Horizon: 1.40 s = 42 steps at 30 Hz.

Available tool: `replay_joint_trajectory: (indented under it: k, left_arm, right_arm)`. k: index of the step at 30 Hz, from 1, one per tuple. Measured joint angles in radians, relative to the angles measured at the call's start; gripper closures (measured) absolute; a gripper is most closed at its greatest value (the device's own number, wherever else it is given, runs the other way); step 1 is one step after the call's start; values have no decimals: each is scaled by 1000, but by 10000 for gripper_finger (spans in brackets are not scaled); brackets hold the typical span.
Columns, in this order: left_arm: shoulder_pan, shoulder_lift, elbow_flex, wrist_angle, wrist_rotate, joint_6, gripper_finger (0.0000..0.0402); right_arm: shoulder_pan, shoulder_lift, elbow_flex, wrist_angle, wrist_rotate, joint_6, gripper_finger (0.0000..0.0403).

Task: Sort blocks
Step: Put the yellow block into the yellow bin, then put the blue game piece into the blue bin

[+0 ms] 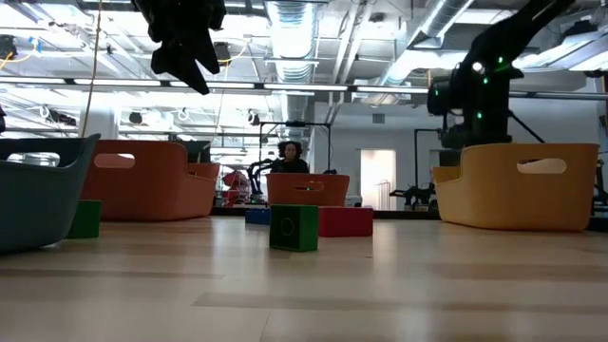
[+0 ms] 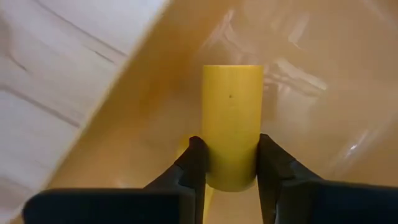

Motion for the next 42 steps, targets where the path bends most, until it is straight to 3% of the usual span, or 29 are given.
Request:
replay_joint_trajectory:
  k: [6,11,17,23,30,36,42]
  left_arm:
    - [0,0,0,0,0,3,129]
    - [0,0,0,-5,0,1,129]
    - [0,0,0,-7,0,1,129]
    - [0,0,0,-1,0,17,129]
    - [0,0,0,3,0,5,129]
    - [-1,0,0,3,2,-20,129]
    - [-1,0,0,2,5,-23,129]
  right_arm:
    - [-1,38,-3,66,-44,-15,227]
    - [-6,19,41,-56,-73,-29,153]
    - [63,-125,189,-179,-73,-9,140]
    - [328,-204,262,25,-46,42,139]
    - [550,-23,261,258,-42,303,139]
    - [656,181,261,321,-41,467,139]
    - [732,307,304,341,-43,558,139]
